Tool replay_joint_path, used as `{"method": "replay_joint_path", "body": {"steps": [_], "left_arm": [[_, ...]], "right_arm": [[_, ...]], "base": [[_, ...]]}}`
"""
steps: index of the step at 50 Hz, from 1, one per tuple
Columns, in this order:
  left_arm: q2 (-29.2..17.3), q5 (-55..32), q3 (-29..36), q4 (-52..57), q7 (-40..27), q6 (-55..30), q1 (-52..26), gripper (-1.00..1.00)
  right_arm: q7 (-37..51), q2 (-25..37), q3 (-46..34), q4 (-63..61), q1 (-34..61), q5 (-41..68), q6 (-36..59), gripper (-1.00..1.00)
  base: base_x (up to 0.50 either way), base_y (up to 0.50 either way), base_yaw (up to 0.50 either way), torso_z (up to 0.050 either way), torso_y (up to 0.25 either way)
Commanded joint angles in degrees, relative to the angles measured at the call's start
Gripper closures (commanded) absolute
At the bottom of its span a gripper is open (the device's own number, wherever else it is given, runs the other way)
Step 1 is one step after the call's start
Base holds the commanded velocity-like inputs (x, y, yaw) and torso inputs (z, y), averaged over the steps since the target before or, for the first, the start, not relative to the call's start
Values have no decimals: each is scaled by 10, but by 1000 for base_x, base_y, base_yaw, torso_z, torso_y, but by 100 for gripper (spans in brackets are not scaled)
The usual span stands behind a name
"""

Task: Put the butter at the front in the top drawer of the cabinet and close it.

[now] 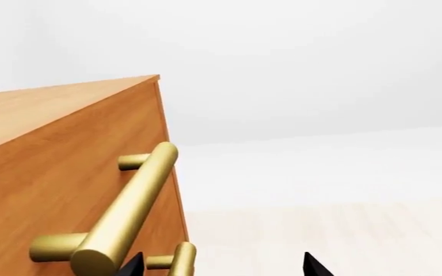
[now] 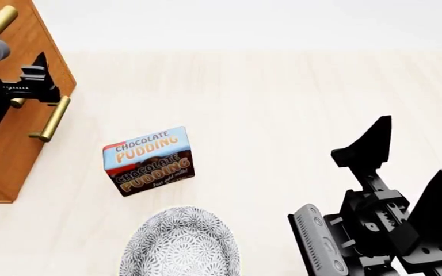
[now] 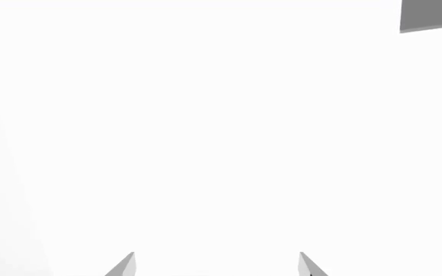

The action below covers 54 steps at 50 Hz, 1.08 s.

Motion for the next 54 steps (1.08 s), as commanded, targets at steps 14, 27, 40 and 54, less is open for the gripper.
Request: {"method": "replay_joint_path", "body": {"steps": [14,27,40,54], "left_arm": [[-4,-28,15,36,-18,6,39,-100],[4,-19,19,55,-14,9,46,-100],[-11,-8,20,137,-16,20,53,-100],[-24,7,24,198,-11,40,71,-100]], "right_arm": [[2,2,10,-11,-12,-1,1,-100],[5,2,15,-8,-16,0,-1,-100],[7,-2,19,-2,-16,3,-4,-100],[6,-1,23,-9,-23,1,-2,-100]], "base": [[0,0,0,0,-1],[0,0,0,0,0],[0,0,0,0,-1],[0,0,0,-1,-1]]}}
